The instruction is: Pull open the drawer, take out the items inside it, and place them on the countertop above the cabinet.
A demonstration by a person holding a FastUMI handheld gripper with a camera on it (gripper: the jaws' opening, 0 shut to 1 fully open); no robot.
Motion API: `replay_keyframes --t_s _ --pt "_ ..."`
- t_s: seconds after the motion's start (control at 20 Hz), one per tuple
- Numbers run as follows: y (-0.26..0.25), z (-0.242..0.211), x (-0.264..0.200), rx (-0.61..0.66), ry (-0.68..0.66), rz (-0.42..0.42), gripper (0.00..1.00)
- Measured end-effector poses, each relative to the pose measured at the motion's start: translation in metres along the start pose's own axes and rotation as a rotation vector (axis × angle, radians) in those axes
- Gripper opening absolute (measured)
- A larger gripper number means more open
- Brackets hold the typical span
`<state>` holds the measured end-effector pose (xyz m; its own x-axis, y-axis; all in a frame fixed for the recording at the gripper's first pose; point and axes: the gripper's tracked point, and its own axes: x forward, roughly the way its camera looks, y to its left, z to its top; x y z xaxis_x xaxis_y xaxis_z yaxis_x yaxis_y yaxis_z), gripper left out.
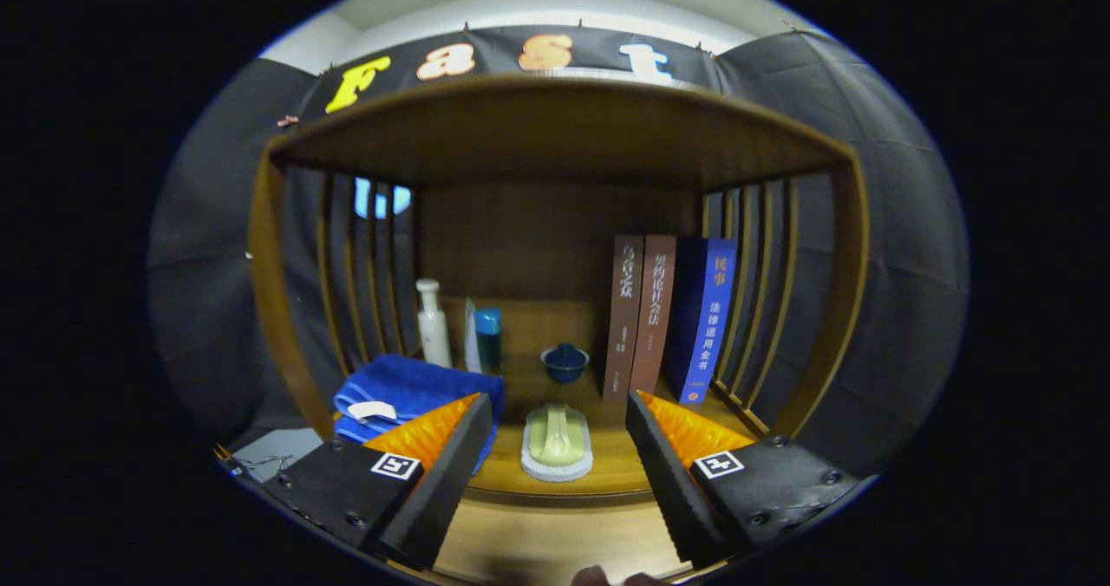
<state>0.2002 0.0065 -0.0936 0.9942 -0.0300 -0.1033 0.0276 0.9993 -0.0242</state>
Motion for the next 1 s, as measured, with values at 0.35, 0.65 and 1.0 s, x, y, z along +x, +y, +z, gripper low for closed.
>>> replay_keyframes --t_s 0.35,0.65,1.0 --pt "-0.006 -0.038 -0.106 -0.086 -0.07 -0.014 0.99" --pt "-0.007 -0.12 -0.159 -0.019 -0.005 -0.018 0.99" --pt "-0.004 -0.213 -0.163 -0.006 0.075 -0.013 1.0"
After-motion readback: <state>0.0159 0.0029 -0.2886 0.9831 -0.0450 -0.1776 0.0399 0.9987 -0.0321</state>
